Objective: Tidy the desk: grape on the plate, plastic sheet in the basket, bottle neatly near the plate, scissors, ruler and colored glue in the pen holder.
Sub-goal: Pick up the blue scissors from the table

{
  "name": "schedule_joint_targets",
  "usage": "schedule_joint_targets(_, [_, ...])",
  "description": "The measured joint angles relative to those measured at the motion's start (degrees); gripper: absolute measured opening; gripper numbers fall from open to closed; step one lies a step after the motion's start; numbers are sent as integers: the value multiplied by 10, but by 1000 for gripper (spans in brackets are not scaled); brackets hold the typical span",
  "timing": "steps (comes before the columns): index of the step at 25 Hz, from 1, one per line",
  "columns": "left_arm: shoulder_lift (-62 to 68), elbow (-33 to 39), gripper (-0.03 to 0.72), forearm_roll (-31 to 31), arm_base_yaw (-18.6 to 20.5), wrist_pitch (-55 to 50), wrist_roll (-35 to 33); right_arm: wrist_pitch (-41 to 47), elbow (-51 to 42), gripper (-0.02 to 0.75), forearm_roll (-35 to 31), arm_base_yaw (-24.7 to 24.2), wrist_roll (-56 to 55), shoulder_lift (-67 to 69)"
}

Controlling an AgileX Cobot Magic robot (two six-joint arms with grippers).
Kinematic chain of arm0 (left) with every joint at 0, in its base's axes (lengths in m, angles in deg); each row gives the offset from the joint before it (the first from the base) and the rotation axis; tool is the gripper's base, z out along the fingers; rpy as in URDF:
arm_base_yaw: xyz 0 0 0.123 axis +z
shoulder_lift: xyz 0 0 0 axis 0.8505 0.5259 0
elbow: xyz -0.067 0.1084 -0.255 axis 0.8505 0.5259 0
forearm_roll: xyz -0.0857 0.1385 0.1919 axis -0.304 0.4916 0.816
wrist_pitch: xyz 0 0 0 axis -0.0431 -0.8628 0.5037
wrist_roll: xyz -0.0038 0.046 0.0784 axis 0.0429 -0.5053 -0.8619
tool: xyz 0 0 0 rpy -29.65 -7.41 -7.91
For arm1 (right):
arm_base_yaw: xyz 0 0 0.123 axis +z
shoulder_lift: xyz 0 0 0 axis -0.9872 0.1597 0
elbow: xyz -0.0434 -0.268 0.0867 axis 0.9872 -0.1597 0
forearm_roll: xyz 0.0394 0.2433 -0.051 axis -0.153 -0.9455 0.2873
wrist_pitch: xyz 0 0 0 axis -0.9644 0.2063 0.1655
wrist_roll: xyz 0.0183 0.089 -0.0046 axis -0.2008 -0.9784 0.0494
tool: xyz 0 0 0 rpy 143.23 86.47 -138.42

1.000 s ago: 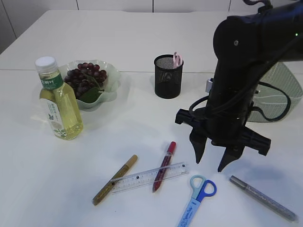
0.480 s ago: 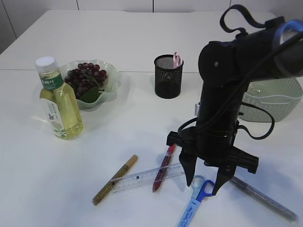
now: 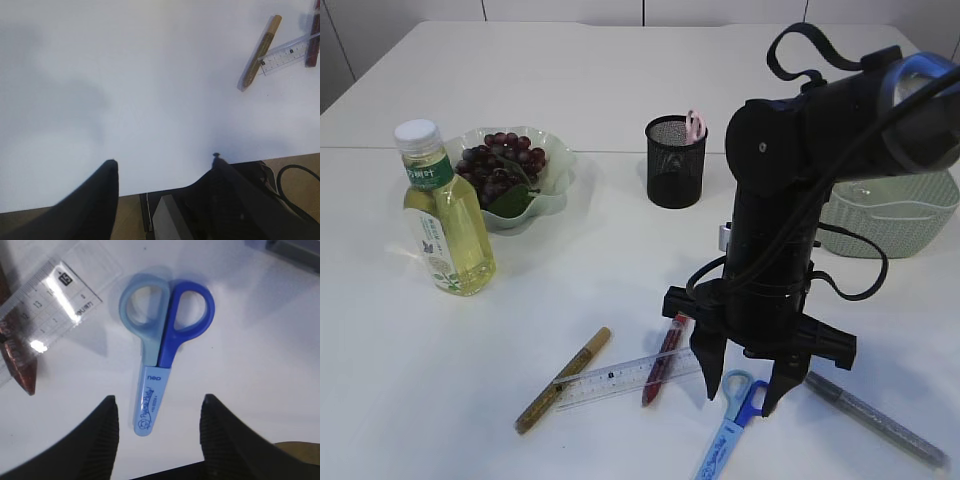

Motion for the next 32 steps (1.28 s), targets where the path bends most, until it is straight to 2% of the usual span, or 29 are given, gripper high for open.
schedule_joint_targets(16, [0, 0, 426, 0, 0, 0, 0, -21, -7, 419, 10, 0, 0, 0])
schedule_joint_targets(21, [0, 0, 426, 0, 0, 0, 0, -47, -56, 419, -22, 0, 3, 0])
schedule_joint_targets(32, [0, 0, 426, 0, 0, 0, 0, -115, -63, 419, -47, 0, 11, 0])
